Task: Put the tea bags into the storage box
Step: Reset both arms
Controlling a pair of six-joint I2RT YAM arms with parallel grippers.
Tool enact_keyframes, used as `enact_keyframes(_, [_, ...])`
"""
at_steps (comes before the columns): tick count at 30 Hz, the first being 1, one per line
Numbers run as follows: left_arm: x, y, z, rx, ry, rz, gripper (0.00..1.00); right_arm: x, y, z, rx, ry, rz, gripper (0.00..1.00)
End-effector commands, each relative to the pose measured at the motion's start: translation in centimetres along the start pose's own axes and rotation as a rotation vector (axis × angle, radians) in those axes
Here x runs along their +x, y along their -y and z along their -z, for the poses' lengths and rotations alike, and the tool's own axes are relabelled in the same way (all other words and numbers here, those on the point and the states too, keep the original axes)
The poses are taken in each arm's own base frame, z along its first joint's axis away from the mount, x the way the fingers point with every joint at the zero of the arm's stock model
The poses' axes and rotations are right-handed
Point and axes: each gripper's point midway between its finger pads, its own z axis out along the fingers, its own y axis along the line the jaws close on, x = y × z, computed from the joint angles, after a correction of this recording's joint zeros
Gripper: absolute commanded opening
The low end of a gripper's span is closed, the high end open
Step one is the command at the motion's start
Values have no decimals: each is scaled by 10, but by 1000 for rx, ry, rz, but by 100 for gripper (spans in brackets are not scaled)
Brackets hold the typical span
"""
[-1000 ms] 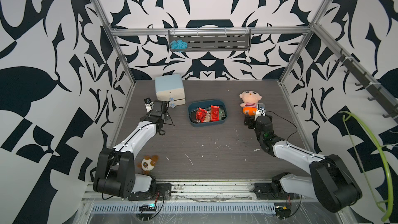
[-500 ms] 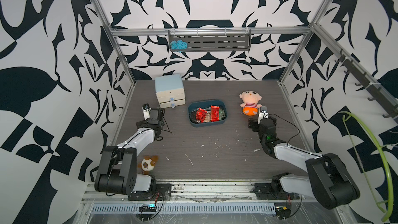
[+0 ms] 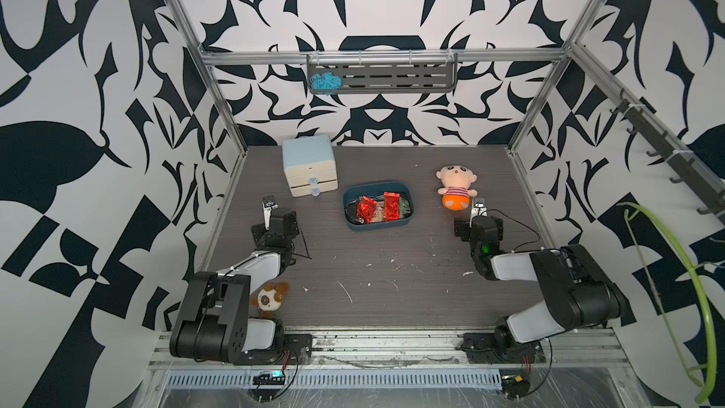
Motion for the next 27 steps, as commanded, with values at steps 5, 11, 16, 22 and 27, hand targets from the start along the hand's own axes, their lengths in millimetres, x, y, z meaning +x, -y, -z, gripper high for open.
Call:
enact_keyframes(5, [-31, 16, 6, 115, 164, 21, 89, -27, 1, -2, -50, 89, -60, 99])
enact_keyframes(11, [-36, 32, 5, 206, 218, -1, 89, -18, 0, -6, -78, 101, -70, 99])
enact_keyframes(16, [-25, 36, -4, 220, 255, 2, 89, -17, 0, -7, -87, 82, -76, 99])
enact_keyframes(22, [-19, 41, -18, 218, 194, -13, 92, -17, 0, -7, -85, 83, -74, 97])
enact_keyframes(27, [-19, 40, -19, 221, 201, -5, 100, -17, 0, -8, -85, 83, -76, 99])
